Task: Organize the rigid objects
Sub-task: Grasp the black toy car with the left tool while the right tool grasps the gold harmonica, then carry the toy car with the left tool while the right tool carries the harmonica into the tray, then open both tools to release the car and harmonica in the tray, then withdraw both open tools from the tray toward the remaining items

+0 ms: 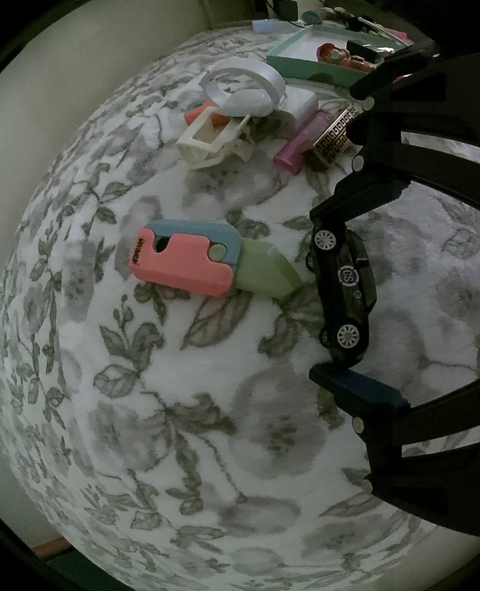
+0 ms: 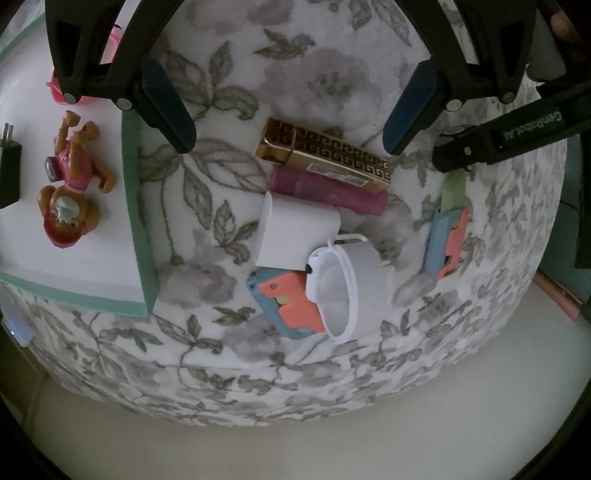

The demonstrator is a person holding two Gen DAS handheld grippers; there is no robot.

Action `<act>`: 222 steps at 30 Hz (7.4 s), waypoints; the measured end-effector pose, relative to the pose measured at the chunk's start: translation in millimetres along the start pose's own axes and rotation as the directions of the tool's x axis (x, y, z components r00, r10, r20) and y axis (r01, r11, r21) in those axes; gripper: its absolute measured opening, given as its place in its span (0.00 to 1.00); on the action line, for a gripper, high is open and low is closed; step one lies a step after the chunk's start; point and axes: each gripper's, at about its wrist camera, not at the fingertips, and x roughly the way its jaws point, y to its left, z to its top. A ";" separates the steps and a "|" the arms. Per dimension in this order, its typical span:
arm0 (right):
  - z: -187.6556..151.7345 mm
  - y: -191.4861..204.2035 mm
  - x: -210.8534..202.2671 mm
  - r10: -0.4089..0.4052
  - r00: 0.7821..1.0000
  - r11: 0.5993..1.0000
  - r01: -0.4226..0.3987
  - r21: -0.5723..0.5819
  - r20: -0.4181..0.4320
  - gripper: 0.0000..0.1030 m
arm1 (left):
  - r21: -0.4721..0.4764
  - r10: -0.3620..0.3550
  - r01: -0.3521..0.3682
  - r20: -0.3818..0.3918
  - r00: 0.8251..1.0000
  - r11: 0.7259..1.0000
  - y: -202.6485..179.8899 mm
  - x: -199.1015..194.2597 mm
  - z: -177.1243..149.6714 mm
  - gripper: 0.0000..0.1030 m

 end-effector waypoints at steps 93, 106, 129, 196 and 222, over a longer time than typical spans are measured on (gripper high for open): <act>-5.1 -157.0 -116.2 -0.145 0.985 0.936 0.107 0.336 0.090 0.83 | 0.302 -0.115 0.050 0.199 0.973 0.952 -183.0 -95.4 -50.3 0.75; -19.4 -214.8 -104.1 -0.170 0.984 0.919 0.175 0.353 -0.047 0.83 | 0.423 -0.117 0.072 0.083 0.990 0.903 -250.8 -63.3 -90.4 0.75; -22.2 -242.3 -90.4 -0.223 0.965 0.923 0.255 0.288 -0.137 0.83 | 0.460 -0.037 0.031 0.005 0.999 0.887 -270.5 -26.1 -111.2 0.75; -1.3 -230.3 -127.0 -0.264 0.963 0.925 0.235 0.299 0.060 1.00 | 0.321 -0.006 -0.048 0.168 0.986 0.946 -231.9 -51.0 -80.9 0.96; 2.7 -171.9 -109.4 -0.212 0.975 0.966 0.198 0.169 0.066 1.00 | -0.074 0.134 -0.118 0.300 0.945 0.990 -79.0 -99.9 -16.4 0.96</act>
